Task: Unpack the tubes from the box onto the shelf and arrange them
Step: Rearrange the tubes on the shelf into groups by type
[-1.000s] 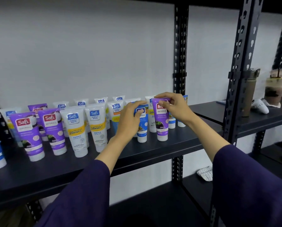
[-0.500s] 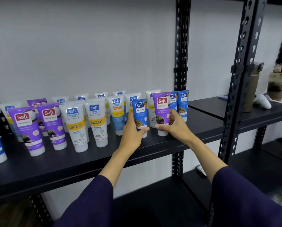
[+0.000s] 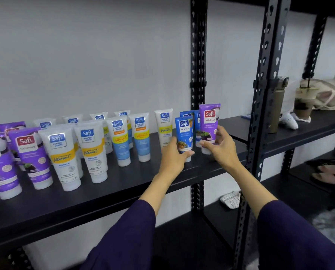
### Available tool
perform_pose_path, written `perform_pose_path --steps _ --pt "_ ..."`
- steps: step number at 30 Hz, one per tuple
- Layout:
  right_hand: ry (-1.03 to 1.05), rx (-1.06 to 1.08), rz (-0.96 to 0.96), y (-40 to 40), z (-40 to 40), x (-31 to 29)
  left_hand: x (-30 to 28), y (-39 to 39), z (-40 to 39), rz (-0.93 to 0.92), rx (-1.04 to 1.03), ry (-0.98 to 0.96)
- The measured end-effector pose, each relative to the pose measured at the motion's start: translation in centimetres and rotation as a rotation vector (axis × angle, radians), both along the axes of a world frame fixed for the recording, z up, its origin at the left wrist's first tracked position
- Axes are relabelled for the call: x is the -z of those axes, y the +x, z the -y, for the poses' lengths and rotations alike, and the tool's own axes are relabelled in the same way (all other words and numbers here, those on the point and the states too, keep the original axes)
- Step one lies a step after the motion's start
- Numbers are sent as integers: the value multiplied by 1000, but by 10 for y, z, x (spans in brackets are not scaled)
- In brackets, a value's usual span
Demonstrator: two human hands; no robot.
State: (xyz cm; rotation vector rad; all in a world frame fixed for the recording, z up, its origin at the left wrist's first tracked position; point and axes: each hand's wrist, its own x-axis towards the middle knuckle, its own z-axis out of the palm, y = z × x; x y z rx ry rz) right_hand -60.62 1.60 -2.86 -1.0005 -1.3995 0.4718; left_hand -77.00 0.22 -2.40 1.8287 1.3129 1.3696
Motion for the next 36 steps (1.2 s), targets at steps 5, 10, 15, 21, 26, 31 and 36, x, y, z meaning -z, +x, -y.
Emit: perform_pose_path --steps 5,10,15,21,26,31,36 --pt "-19 21 7 26 -11 5 0 24 -21 19 2 -50" --pt "-11 83 -2 26 -17 12 0 28 -32 -2 -16 -61" --pt "-19 70 8 26 -20 18 -1 28 -31 -27 -18 -63" --pt "-7 60 -21 22 -9 15 5 19 -11 -85 -132 -53" --pt "56 -32 -145 -20 18 -1 7 -16 33 -298 -347 164" --pt "75 -234 -130 -100 52 -23 -5 -81 91 -414 -558 287" --pt "65 -469 -126 -200 90 -27 -1 -173 153 -477 -870 279"
